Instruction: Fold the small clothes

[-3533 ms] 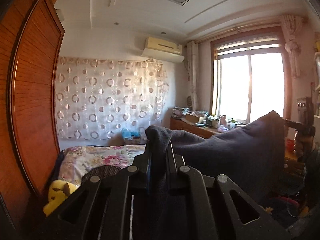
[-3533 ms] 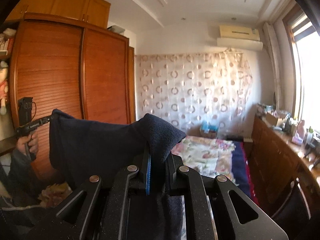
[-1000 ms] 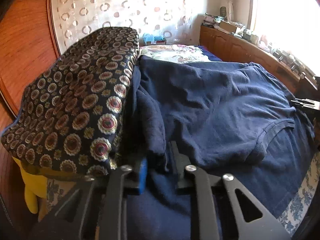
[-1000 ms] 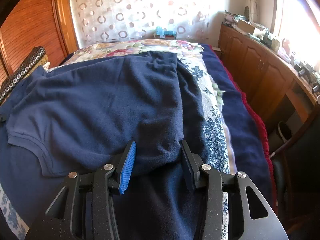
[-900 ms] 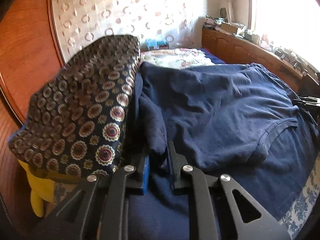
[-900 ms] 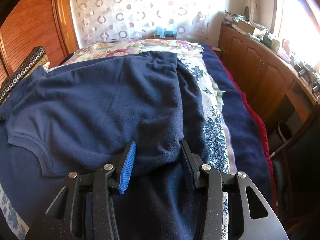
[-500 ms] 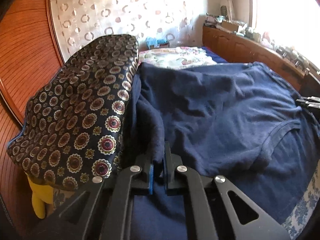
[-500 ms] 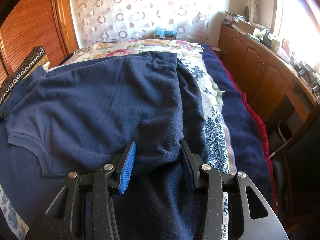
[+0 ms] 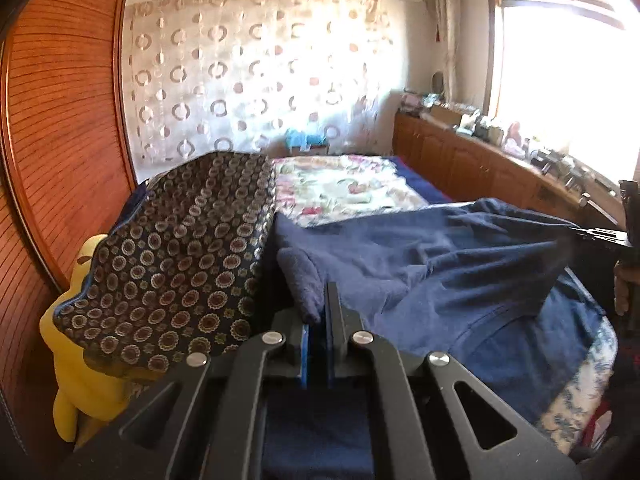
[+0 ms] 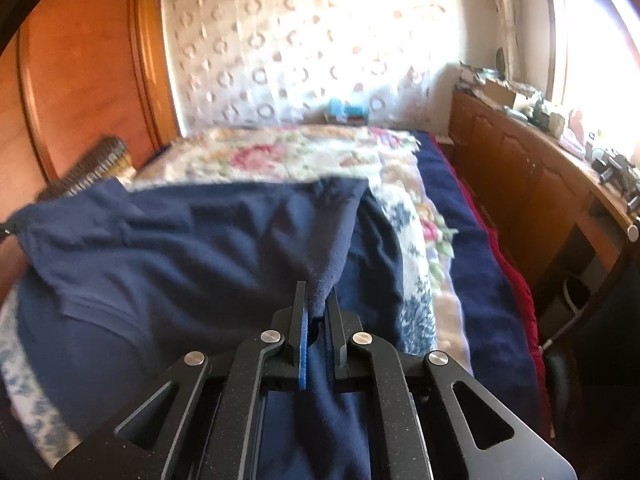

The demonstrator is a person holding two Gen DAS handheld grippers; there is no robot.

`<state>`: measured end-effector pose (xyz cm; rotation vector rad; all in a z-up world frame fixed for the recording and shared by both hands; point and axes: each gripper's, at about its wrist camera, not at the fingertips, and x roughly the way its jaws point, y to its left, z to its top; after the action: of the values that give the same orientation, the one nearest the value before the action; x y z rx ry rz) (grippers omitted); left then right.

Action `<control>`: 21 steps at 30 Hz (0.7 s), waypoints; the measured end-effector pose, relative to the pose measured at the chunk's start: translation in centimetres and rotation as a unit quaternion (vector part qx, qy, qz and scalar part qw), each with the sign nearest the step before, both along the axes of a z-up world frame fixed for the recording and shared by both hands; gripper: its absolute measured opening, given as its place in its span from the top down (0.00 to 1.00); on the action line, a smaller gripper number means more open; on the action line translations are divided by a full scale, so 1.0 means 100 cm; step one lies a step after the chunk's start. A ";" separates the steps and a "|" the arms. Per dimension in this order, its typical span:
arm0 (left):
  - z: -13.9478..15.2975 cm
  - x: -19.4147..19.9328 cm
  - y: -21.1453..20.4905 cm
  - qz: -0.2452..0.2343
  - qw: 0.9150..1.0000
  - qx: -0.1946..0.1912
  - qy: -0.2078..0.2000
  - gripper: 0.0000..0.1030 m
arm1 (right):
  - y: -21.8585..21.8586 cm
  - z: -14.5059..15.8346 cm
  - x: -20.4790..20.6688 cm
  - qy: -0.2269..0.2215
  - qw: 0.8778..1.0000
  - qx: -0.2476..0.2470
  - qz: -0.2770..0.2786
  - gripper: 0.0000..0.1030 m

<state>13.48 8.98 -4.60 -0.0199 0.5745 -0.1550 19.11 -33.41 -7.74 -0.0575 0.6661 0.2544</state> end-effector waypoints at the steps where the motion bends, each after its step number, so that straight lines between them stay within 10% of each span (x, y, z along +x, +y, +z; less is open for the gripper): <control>1: 0.003 -0.002 0.001 -0.001 1.000 -0.003 -0.003 0.97 | -0.001 0.005 -0.004 -0.003 1.000 0.005 0.004 0.97; 11: -0.007 -0.037 0.020 0.010 0.999 -0.024 0.023 0.97 | -0.028 0.035 -0.060 -0.012 0.999 0.038 0.026 0.97; 21: -0.061 -0.039 0.033 0.034 0.995 -0.024 0.093 0.88 | -0.027 -0.027 -0.073 0.057 0.998 0.001 0.007 0.96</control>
<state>9.58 12.27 -10.72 -0.1025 0.7554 -0.1004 11.79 -36.12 -10.42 -0.0456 0.7789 0.2730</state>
